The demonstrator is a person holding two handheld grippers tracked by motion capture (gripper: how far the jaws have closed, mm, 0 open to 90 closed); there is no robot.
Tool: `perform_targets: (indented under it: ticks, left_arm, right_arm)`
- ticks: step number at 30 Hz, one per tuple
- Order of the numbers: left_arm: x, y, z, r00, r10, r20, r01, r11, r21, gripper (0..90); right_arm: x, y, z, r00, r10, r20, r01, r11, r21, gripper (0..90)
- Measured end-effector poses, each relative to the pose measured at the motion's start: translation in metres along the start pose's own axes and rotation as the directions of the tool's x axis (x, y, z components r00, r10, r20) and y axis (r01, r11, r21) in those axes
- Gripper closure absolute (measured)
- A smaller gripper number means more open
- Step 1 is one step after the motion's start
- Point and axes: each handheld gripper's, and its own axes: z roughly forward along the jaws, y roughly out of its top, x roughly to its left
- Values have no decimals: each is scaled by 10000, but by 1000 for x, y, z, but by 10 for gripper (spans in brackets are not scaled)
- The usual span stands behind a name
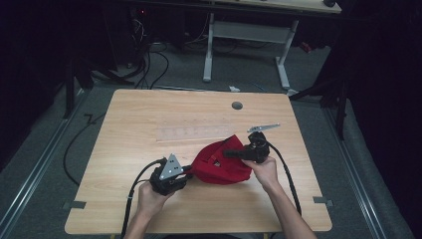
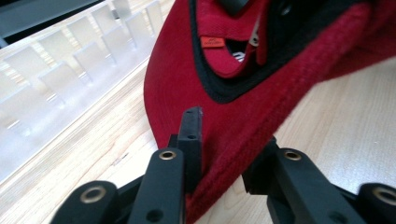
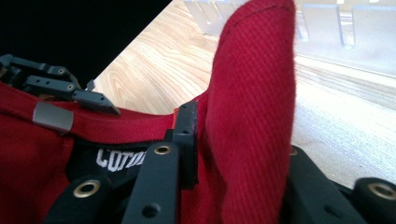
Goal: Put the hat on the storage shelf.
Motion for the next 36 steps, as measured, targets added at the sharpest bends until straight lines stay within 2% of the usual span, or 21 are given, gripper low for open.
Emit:
perform_targets:
  ticks: [4, 10, 15, 20, 24, 25, 26, 27, 29, 31, 32, 34, 36]
  left_arm:
    - [-4, 2, 0, 9997, 219, 117, -221, 9996, 185, 783]
    - [-7, 2, -2, 9992, 221, 325, -233, 9990, 393, 834]
    - [-11, 4, -4, 9980, 446, 446, -467, 9978, 478, 855]
    - [-5, 8, -8, 9995, 214, 232, -220, 9995, 247, 858]
    - [0, 12, -14, 9998, -128, 168, 129, 9999, -18, 858]
    - [0, 14, -10, 9982, -595, 83, 600, 9942, -893, 858]
    - [0, 14, -13, 9971, -733, 182, 744, 9944, -745, 858]
    - [1, 15, -16, 9974, -692, 208, 704, 9957, -606, 858]
    - [7, 18, -22, 9996, -252, 145, 256, 9993, -280, 858]
    - [13, 20, -27, 9998, -182, 72, 184, 9995, -250, 858]
    - [8, 22, -23, 9919, -1267, -93, 1248, 9857, -1132, 858]
    - [16, 24, -29, 9950, -971, -243, 945, 9913, -916, 858]
    - [20, 26, -33, 9918, -1251, -277, 1212, 9859, -1151, 857]
  right_arm:
    - [-4, 1, 0, 9996, 266, -83, -267, 9996, -86, 679]
    - [-13, 2, -3, 9975, 700, -118, -705, 9964, -478, 601]
    - [-17, 5, -13, 9964, 839, 91, -817, 9861, -1445, 529]
    - [-21, 7, -33, 9938, 1002, 492, -861, 9688, -2324, 477]
    - [-24, 6, -50, 9902, 1072, 892, -801, 9608, -2655, 458]
    - [-24, 5, -52, 9888, 1061, 1046, -748, 9606, -2678, 454]
    - [-23, 4, -55, 9869, 957, 1295, -580, 9616, -2681, 451]
    - [-23, 3, -57, 9852, 898, 1461, -487, 9633, -2641, 447]
    - [-22, 1, -56, 9805, 707, 1832, -238, 9689, -2462, 437]
    - [-21, -2, -53, 9742, 421, 2216, 70, 9763, -2162, 430]
    - [-20, -4, -50, 9696, 299, 2429, 191, 9803, -1968, 427]
    - [-19, -8, -43, 9575, -10, 2883, 480, 9866, -1557, 424]
    - [-18, -11, -34, 9448, -342, 3259, 733, 9914, -1085, 422]
